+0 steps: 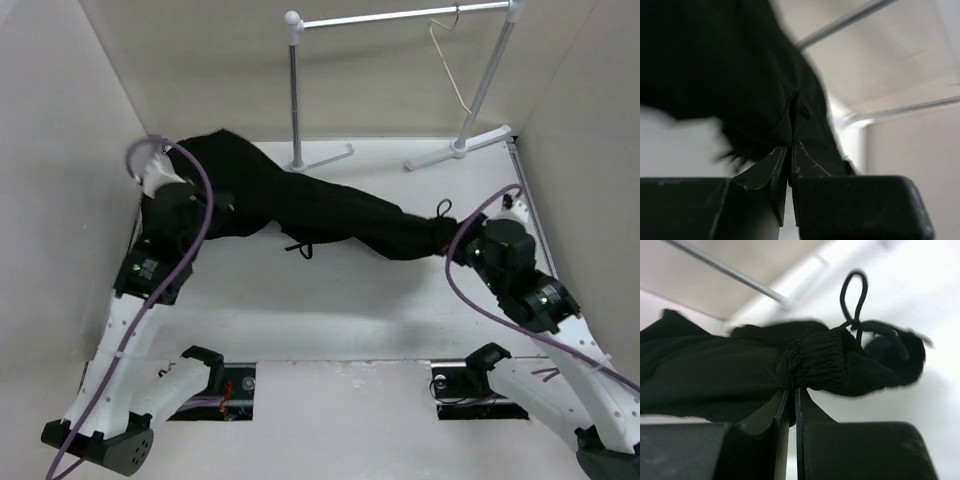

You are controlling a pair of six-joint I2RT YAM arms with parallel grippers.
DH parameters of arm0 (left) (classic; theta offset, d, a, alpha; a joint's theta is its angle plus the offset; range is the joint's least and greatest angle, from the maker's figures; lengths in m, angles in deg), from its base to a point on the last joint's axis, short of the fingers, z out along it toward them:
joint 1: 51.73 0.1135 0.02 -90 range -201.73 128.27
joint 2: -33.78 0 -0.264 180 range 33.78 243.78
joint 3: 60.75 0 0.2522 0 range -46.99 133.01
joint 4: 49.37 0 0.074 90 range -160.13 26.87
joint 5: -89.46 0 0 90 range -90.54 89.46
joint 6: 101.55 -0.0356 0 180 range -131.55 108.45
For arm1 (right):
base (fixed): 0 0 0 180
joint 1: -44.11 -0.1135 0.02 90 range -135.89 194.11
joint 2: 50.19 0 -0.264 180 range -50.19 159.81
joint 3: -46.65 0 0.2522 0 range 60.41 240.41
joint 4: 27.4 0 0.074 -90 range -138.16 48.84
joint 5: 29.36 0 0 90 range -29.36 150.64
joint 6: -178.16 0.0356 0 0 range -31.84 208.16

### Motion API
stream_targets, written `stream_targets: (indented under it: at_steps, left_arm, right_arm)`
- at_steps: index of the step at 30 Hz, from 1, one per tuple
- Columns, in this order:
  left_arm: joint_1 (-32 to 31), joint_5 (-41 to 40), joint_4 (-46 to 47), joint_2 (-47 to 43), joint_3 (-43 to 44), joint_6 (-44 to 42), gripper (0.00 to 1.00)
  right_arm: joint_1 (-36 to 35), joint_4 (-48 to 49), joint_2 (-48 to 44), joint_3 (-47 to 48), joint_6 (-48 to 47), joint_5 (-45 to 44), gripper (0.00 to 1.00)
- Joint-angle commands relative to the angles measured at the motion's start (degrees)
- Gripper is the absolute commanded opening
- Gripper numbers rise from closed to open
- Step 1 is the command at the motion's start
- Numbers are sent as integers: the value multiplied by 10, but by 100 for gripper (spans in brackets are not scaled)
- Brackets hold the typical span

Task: Place the trousers on the hanger
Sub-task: Flatten out the trousers at the center of the board.

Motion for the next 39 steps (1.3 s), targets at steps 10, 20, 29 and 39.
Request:
stream_targets:
  at_steps: [10,20,29,39]
  left_arm:
    - [-25,-83,-225,-153,-331,133,3]
    - [-25,-73,-414,-150,-267,133,10]
    - [7,-130,-388,-100,-166,110,40]
    - [189,-78,31,247,-100,29,41]
  right_arm:
    - [101,-101,-78,-207,85,83,9]
    - [174,-240,-118,-163,45,50,6]
    - [167,-310,-160,-151,42,58,60]
    - [97,-105,-22,-92,-21,105,4]
